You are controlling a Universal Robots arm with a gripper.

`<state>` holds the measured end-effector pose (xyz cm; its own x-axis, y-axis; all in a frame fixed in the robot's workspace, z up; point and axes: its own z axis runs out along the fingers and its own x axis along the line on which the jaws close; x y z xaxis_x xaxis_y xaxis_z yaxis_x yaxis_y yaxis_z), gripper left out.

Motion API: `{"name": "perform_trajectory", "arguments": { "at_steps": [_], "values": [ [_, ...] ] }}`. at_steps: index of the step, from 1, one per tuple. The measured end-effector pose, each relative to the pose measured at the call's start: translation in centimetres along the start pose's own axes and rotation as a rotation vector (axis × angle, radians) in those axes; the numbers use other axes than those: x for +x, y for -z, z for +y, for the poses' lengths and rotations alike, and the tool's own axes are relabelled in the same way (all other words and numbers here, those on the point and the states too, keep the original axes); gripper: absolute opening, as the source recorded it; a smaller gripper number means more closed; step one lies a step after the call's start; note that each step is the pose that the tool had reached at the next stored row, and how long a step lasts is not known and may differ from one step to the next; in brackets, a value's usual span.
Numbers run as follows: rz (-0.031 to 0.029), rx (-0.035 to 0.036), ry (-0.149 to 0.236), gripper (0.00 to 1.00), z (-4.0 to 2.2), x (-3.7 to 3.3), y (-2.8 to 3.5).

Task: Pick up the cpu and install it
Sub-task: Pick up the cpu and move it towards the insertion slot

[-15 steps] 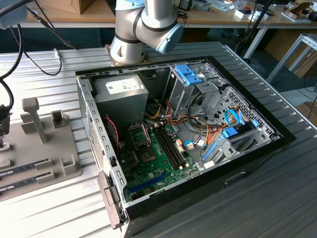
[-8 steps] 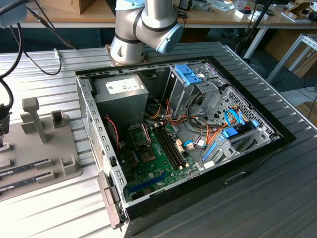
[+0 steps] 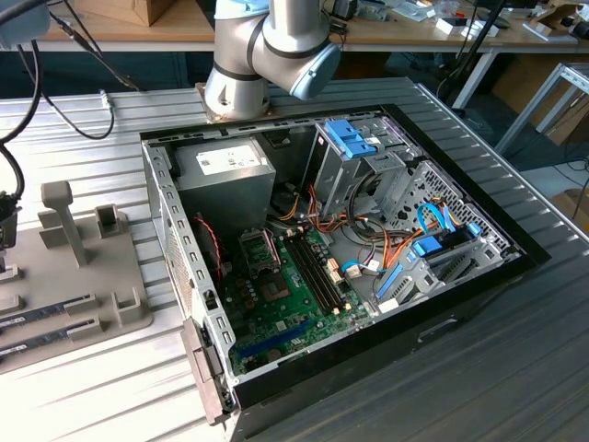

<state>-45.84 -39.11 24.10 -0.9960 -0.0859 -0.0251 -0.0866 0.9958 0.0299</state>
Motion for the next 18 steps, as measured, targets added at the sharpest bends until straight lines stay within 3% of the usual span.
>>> {"name": "perform_trajectory", "arguments": {
  "at_steps": [18],
  "values": [
    [0.0000,0.0000,0.000,0.47,0.02,-0.01,0.54]
  ]
}}
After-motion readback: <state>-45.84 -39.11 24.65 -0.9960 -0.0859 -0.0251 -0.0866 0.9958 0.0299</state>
